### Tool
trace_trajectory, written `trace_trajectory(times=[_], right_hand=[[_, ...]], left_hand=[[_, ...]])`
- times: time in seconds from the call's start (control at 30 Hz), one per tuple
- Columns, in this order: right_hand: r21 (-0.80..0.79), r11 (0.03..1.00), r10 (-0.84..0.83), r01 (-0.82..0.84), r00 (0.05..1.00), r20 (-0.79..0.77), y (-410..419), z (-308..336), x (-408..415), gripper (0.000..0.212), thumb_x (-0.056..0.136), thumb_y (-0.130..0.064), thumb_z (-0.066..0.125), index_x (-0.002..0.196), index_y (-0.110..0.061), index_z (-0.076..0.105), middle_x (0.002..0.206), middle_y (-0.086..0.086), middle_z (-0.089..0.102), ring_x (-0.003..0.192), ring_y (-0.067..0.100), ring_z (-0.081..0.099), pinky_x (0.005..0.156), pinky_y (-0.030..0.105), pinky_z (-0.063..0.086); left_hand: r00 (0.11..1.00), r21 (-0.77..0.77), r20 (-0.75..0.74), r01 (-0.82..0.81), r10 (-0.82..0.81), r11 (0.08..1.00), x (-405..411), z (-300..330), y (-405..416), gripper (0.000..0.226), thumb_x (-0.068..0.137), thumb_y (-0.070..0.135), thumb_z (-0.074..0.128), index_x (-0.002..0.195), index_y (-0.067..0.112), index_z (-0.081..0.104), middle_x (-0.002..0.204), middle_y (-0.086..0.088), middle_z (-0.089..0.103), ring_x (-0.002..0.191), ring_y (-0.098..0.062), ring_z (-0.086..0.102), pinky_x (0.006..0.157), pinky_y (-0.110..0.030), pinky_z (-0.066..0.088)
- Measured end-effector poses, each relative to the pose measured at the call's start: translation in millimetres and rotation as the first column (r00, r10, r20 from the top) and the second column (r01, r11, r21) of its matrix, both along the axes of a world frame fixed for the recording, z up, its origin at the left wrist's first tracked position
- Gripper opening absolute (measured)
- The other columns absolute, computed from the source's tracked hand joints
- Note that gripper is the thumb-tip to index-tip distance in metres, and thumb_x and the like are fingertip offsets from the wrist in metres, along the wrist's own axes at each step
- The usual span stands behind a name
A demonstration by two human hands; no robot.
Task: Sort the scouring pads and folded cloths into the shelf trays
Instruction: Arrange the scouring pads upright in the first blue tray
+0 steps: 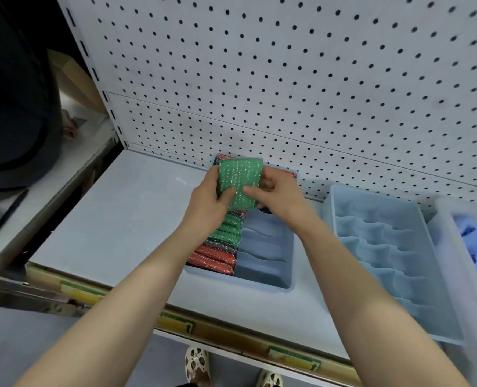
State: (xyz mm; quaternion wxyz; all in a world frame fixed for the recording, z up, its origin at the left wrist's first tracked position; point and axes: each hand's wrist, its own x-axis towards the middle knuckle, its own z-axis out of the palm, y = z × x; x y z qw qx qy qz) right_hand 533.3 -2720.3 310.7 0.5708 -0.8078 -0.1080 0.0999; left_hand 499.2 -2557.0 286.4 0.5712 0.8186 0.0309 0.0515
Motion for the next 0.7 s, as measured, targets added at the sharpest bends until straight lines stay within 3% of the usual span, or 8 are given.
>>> trace_trajectory(times=[0.07,0.13,0.23,0.33,0.43,0.5,0.57,0.7], right_hand=[[0.007,0.995,-0.098,0.098,0.994,-0.047,-11,2,1,0.024,0.088,-0.006,0.07,0.11,-0.016,0.066,0.094,0.002,0.075,0.069,0.008,0.066,0.057,0.027,0.056],[-0.132,0.966,-0.213,0.221,0.974,0.07,-30,0,3,0.02,0.088,-0.008,0.069,0.108,-0.011,0.067,0.099,0.009,0.074,0.075,0.019,0.066,0.062,0.029,0.055],[-0.601,0.737,-0.098,0.309,0.929,0.356,-52,-7,2,0.024,0.086,-0.016,0.07,0.11,-0.015,0.071,0.096,0.008,0.071,0.085,0.028,0.062,0.07,0.028,0.039],[-0.739,0.567,0.006,0.363,0.896,0.445,-44,-14,2,0.019,0.085,-0.009,0.064,0.103,-0.01,0.071,0.094,0.012,0.065,0.089,0.035,0.059,0.067,0.037,0.044],[-0.863,0.409,0.142,0.298,0.913,0.382,-22,-23,4,0.021,0.081,0.001,0.058,0.097,-0.008,0.067,0.097,0.011,0.062,0.096,0.032,0.057,0.062,0.034,0.036],[-0.93,0.319,0.22,0.184,0.94,0.261,-10,-35,3,0.026,0.081,0.002,0.058,0.104,-0.007,0.067,0.106,0.011,0.061,0.106,0.031,0.055,0.068,0.036,0.041],[-0.933,0.32,0.215,0.165,0.946,0.241,-9,-42,4,0.029,0.082,0.003,0.06,0.108,-0.008,0.067,0.109,0.01,0.061,0.109,0.03,0.054,0.071,0.036,0.044],[-0.815,0.505,0.103,0.285,0.917,0.384,-16,-45,7,0.027,0.087,-0.011,0.066,0.113,-0.014,0.068,0.11,0.008,0.061,0.11,0.03,0.052,0.072,0.038,0.049]], left_hand=[[0.999,0.102,0.036,0.024,-0.027,0.995,-1,-2,-3,0.035,0.094,0.014,0.06,0.127,0.023,0.053,0.116,0.003,0.066,0.108,-0.014,0.062,0.094,-0.035,0.051],[0.994,0.252,0.067,0.062,-0.081,0.966,-4,-7,-2,0.038,0.093,0.015,0.062,0.129,0.024,0.056,0.126,0.004,0.062,0.118,-0.013,0.055,0.1,-0.031,0.045],[0.986,0.452,0.061,0.11,-0.153,0.885,-7,-19,2,0.043,0.092,0.017,0.063,0.135,0.017,0.055,0.134,-0.003,0.056,0.123,-0.02,0.05,0.103,-0.026,0.035],[0.978,0.557,0.071,0.124,-0.196,0.821,-9,-28,3,0.04,0.093,0.017,0.063,0.133,0.011,0.058,0.134,-0.006,0.057,0.125,-0.025,0.047,0.107,-0.028,0.032],[0.972,0.61,0.104,0.104,-0.209,0.786,-9,-34,4,0.038,0.094,0.018,0.062,0.13,0.008,0.061,0.131,-0.008,0.059,0.123,-0.026,0.049,0.107,-0.031,0.034],[0.971,0.633,0.109,0.099,-0.214,0.768,-8,-36,5,0.038,0.094,0.019,0.062,0.131,0.008,0.06,0.13,-0.009,0.059,0.122,-0.027,0.049,0.106,-0.033,0.036],[0.969,0.651,0.109,0.099,-0.222,0.753,-8,-38,5,0.039,0.094,0.019,0.061,0.131,0.008,0.06,0.129,-0.009,0.06,0.12,-0.028,0.05,0.104,-0.034,0.037],[0.968,0.677,0.127,0.076,-0.218,0.732,-9,-41,6,0.038,0.094,0.018,0.062,0.13,0.006,0.061,0.125,-0.011,0.061,0.117,-0.031,0.052,0.101,-0.037,0.041]])
